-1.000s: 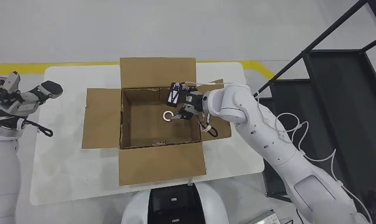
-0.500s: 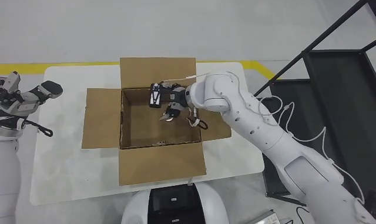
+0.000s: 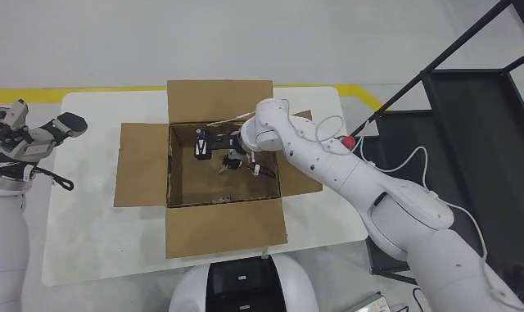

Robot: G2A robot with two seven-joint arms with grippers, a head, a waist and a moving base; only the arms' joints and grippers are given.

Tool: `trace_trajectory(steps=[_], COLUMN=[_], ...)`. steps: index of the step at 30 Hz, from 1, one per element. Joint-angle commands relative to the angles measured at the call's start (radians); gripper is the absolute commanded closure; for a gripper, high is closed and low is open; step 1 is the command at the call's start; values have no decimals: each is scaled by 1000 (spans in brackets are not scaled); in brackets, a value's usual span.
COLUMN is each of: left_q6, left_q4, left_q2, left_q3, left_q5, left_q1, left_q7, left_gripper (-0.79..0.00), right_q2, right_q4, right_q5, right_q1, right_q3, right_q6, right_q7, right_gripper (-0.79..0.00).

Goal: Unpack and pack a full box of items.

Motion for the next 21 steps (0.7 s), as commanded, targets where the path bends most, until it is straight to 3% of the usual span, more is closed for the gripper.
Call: trace_trajectory(steps=[1, 8, 10, 12, 16, 21], left_q6=[0, 0, 0, 0, 0, 0], left_q4=[0, 0, 0, 0, 0, 0], left_q2=[0, 0, 0, 0, 0, 0], left_q3=[0, 0, 0, 0, 0, 0], left_q5=[0, 0, 0, 0, 0, 0], left_q1=[0, 0, 0, 0, 0, 0], left_q7=[0, 0, 0, 0, 0, 0], left_gripper=[-785, -785, -785, -785, -785, -785], right_q2=[-14, -67, -82, -97, -127, -162], right_q4=[31, 153, 183, 212, 274, 339], right_q5=[-24, -111, -121, -139, -157, -194], right_q1=[9, 29, 30, 34, 37, 41], right_q3=[-17, -74, -83, -93, -110, -131], right_q6=[7, 38, 53, 70, 77, 92], right_q7=[-12, -49, -66, -74, -93, -117], right_gripper=[-622, -526, -394, -339, -329, -376])
